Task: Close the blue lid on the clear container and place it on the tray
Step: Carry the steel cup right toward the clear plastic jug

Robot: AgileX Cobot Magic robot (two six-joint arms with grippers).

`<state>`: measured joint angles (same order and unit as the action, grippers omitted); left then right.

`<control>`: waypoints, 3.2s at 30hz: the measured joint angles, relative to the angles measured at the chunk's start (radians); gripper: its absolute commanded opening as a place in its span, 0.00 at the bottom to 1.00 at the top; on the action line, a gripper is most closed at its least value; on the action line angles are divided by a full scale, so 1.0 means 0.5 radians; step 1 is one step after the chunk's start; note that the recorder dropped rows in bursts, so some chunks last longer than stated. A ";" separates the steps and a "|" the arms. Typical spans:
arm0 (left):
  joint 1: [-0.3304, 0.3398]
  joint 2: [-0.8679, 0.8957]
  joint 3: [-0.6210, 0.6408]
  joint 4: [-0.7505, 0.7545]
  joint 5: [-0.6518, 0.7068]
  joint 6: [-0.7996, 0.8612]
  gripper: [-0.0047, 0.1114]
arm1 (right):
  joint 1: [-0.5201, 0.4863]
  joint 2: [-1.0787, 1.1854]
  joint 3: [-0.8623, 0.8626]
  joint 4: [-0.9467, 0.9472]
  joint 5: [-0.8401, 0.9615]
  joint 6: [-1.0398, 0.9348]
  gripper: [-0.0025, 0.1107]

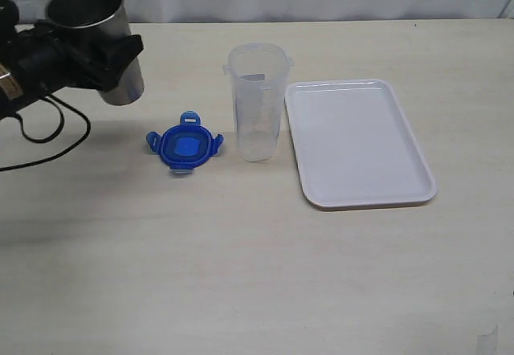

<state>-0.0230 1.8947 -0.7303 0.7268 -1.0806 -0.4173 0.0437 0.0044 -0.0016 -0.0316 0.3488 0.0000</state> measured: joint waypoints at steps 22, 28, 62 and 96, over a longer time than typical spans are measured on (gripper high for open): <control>-0.499 0.000 -0.582 -0.155 0.594 -0.047 0.04 | 0.000 0.000 0.000 0.000 0.000 0.000 0.06; -0.593 0.000 -0.591 -0.259 0.608 -0.047 0.04 | 0.000 0.000 0.000 0.000 0.000 0.000 0.06; -0.698 0.000 -0.591 -0.282 0.706 0.676 0.04 | 0.000 0.000 0.000 0.000 0.000 0.000 0.06; -0.698 0.000 -0.591 -0.332 0.817 1.219 0.04 | 0.000 0.000 0.000 0.000 0.000 0.000 0.06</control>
<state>-0.3718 1.8947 -1.0257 0.5608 -0.6722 0.1922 0.0437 0.0044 -0.0016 -0.0316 0.3488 0.0000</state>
